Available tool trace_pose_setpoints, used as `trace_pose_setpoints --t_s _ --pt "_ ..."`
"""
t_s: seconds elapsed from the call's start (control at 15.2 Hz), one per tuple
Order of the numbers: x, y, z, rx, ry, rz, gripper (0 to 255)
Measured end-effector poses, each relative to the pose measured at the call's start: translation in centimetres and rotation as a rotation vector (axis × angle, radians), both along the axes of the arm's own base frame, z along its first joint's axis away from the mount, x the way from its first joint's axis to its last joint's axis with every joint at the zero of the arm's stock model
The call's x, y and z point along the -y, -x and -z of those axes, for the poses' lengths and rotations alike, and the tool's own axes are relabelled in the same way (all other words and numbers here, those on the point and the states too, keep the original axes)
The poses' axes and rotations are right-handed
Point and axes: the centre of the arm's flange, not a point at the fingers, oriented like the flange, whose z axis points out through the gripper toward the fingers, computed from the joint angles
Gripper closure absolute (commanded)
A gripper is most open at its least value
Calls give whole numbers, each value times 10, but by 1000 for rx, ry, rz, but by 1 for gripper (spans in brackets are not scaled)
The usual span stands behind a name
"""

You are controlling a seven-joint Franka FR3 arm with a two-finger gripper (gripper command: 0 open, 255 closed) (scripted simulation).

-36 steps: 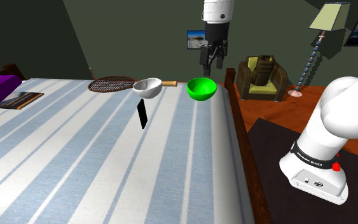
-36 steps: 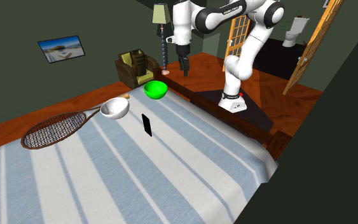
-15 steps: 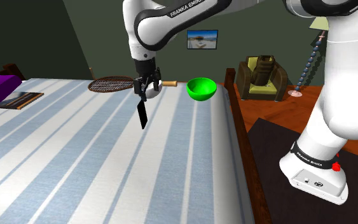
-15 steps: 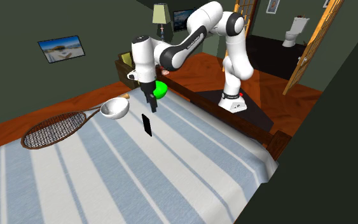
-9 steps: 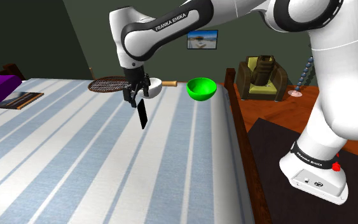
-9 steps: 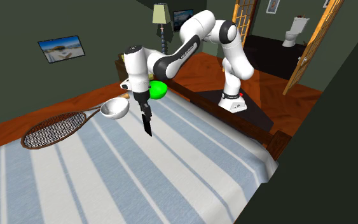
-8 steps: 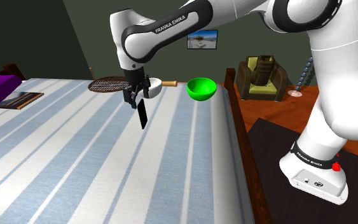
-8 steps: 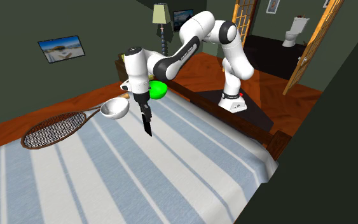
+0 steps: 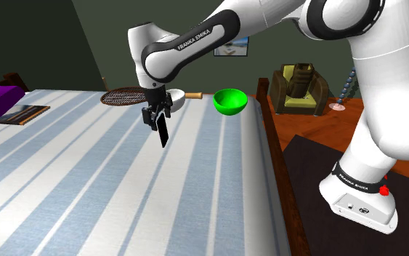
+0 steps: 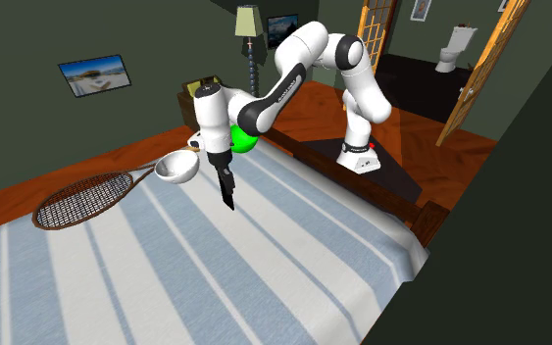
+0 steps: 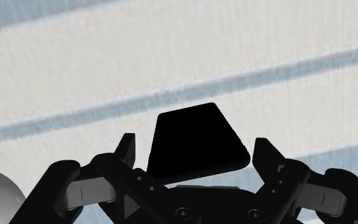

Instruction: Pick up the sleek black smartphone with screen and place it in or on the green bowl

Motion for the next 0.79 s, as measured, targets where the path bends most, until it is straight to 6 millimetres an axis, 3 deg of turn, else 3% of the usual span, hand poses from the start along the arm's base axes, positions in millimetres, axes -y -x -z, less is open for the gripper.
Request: trace_pose_setpoints --t_s 0.2,0.26,0.79 --pt "0 0 0 0 0 0 0" --pt "0 0 0 0 0 0 255" --pt "0 0 0 0 0 0 255"
